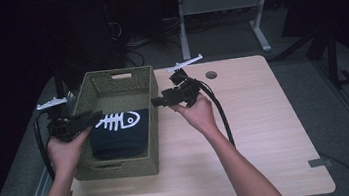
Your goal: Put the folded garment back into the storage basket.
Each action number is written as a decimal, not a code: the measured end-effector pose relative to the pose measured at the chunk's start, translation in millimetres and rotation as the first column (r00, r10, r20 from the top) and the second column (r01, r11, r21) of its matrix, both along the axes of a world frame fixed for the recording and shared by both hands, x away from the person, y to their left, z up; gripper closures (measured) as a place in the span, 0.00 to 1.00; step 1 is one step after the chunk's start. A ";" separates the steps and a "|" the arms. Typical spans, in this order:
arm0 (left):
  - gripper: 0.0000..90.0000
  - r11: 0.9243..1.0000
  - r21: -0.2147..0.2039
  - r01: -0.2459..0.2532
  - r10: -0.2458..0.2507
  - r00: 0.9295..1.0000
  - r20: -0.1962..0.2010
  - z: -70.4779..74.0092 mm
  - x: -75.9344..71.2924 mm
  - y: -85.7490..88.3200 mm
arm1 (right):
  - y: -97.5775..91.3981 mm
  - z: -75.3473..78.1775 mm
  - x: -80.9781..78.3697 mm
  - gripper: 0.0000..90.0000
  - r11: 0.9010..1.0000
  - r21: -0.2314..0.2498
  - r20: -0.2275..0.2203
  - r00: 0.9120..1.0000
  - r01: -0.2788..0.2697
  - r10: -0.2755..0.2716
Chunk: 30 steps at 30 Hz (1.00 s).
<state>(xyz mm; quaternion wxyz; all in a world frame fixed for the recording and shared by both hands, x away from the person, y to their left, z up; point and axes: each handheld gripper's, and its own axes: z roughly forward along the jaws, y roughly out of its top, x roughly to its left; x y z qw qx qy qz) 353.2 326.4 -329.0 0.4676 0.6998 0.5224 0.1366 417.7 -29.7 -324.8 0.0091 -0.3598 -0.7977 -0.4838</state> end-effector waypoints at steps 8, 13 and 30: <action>0.46 1.000 -0.002 0.031 -0.031 0.999 0.008 1.4 -1.5 -12.2 | -13.3 -0.9 -1.2 0.40 1.000 -0.007 -0.002 1.000 0.010 -0.010; 0.45 0.999 -0.005 0.046 -0.046 0.999 0.017 3.6 -2.2 -19.8 | -20.6 -0.2 -2.7 0.39 1.000 -0.003 0.000 1.000 0.019 -0.019; 0.42 0.994 -0.002 0.110 -0.110 0.993 0.034 8.4 -2.4 -52.9 | -52.5 -0.7 -10.6 0.35 0.999 -0.007 0.001 0.999 0.049 -0.049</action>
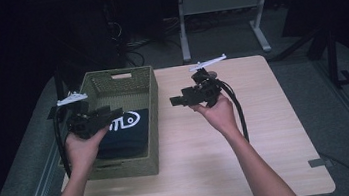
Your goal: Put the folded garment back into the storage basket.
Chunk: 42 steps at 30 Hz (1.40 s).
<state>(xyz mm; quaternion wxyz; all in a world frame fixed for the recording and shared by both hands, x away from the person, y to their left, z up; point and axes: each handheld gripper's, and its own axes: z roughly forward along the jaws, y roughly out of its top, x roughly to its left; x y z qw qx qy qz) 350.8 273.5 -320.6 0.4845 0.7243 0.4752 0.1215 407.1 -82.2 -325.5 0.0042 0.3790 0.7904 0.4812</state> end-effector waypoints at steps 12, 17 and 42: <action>0.39 0.999 -0.002 0.041 -0.041 0.999 0.011 3.5 -1.6 -20.7 | -22.3 -1.9 -7.2 0.33 1.000 0.012 0.012 1.000 0.026 -0.026; 0.38 0.999 0.000 0.054 -0.054 0.998 0.011 3.7 -1.8 -26.9 | -28.6 -2.2 -9.1 0.33 0.999 0.009 0.010 0.999 0.033 -0.033; 0.32 0.991 0.006 0.137 -0.137 0.990 0.028 4.4 -5.5 -73.2 | -72.7 -5.1 -23.0 0.30 0.996 0.004 0.020 0.996 0.089 -0.089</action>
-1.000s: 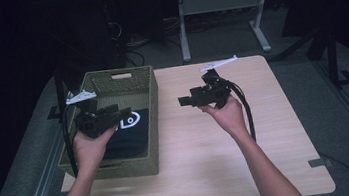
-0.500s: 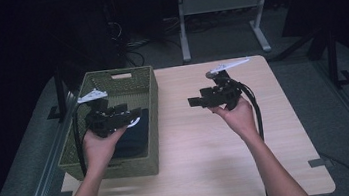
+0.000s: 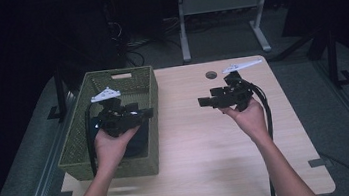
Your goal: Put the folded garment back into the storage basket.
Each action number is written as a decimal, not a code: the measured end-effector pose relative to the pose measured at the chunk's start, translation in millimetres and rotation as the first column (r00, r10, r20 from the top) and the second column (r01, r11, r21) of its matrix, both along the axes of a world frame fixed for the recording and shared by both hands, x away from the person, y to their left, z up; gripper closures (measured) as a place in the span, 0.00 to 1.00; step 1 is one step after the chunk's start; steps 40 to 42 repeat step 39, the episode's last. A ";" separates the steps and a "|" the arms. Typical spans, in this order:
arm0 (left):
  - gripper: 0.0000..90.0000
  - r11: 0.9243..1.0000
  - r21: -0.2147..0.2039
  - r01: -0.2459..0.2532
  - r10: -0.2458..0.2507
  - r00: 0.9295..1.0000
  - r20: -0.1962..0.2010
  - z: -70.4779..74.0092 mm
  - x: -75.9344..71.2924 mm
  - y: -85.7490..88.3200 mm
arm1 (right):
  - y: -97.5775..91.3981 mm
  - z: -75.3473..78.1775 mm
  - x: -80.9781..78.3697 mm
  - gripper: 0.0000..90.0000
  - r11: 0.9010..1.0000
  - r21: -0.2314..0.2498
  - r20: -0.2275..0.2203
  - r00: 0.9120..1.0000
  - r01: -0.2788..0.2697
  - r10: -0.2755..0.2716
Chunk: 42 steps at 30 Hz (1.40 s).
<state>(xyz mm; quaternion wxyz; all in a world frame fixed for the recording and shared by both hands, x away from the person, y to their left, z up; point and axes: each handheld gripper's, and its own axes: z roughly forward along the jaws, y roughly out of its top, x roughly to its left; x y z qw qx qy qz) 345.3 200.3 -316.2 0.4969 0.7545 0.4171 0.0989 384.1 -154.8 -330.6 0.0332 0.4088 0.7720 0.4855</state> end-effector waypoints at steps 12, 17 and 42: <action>0.30 0.999 0.005 0.037 -0.037 0.999 0.003 -1.7 -3.7 -22.5 | -17.3 -0.9 -6.3 0.29 1.000 0.001 0.005 1.000 0.016 -0.016; 0.30 0.999 0.008 0.051 -0.051 0.999 0.001 -3.3 -5.0 -31.2 | -25.3 -3.0 -8.8 0.28 1.000 0.003 -0.002 1.000 0.025 -0.025; 0.29 0.987 0.006 0.159 -0.159 0.987 -0.007 -16.9 -24.6 -79.6 | -79.2 -15.4 -36.6 0.27 0.992 -0.002 0.005 0.992 0.130 -0.130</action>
